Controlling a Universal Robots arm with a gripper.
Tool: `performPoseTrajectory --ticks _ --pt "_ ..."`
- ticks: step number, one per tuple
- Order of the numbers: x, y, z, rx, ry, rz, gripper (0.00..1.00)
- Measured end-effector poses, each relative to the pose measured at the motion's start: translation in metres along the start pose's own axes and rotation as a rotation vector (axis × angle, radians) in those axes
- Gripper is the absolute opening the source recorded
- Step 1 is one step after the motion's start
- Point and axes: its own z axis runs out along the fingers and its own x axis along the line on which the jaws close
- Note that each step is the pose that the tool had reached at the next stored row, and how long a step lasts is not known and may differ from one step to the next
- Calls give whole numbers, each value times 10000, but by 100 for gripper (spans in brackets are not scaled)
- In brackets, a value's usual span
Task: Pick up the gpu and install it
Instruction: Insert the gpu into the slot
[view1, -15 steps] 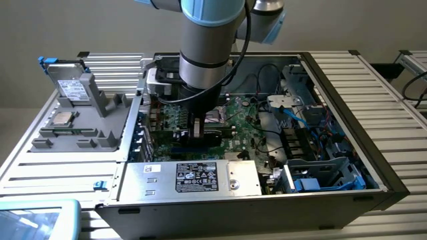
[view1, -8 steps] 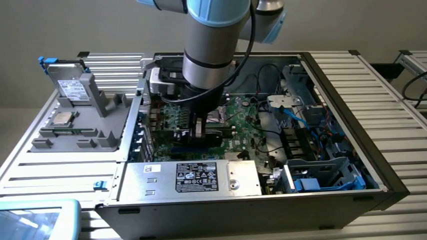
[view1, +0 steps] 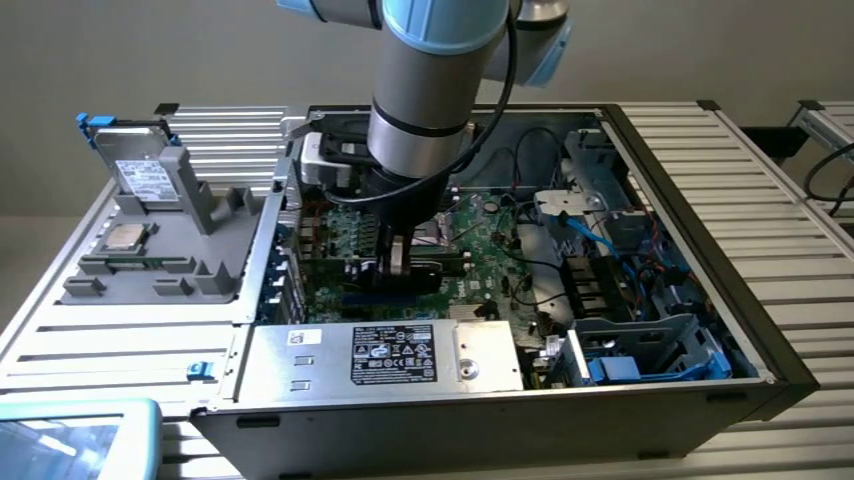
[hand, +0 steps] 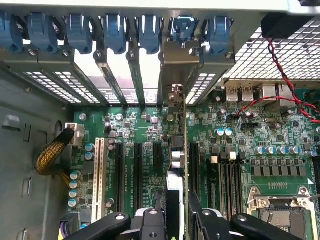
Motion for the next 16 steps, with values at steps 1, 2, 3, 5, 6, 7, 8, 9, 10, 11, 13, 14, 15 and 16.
performPoseTrajectory --ticks 1,2,3,5,6,7,8,9,10,11,13,14,15,16 --pt "0 0 1 0 0 0 28" --pt "-1 -1 5 0 -1 0 28" --pt "-1 -2 8 0 -1 0 28" --pt "-2 -3 15 18 12 1 28" --pt "-3 -4 23 40 23 3 28" --pt "-3 -5 31 52 36 5 28" --pt "-4 -6 39 59 48 6 28" --pt "-7 -6 43 63 55 9 28" --pt "-11 -7 46 66 54 9 28" --pt "-15 -8 48 69 54 9 28" --pt "-36 -7 48 71 56 12 28" --pt "-46 -6 43 73 59 13 28" --pt "-53 -6 38 75 61 15 28" --pt "-54 -8 35 84 63 12 28"
